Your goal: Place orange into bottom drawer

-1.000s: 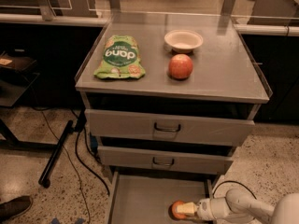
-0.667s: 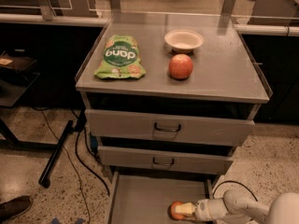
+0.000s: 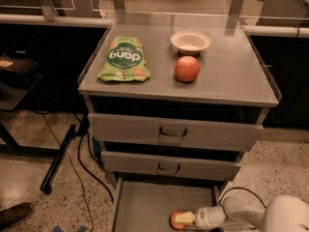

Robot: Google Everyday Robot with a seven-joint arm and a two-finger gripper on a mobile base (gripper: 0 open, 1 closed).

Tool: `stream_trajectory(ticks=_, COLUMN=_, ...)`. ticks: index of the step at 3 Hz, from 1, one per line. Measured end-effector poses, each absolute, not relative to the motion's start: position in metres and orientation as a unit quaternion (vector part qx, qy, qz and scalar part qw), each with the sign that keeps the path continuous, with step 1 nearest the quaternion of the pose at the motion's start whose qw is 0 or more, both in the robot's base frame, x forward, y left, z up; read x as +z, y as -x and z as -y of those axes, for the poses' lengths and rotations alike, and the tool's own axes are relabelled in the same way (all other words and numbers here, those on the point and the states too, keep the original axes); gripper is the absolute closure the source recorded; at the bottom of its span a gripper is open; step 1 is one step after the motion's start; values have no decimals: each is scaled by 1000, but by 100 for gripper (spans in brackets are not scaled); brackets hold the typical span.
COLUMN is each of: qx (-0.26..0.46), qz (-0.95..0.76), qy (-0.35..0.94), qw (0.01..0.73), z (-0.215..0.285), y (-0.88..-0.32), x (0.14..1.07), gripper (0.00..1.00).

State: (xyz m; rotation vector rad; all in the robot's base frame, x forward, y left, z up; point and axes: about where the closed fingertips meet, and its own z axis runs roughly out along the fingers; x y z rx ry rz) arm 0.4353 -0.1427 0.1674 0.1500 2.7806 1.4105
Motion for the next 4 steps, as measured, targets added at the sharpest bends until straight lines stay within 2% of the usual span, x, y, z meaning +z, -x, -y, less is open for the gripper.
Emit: stream_trajectory(ticks=4, qx=427, qz=-903, qy=-40, qw=-25, z=114, y=-436, x=127, gripper=100)
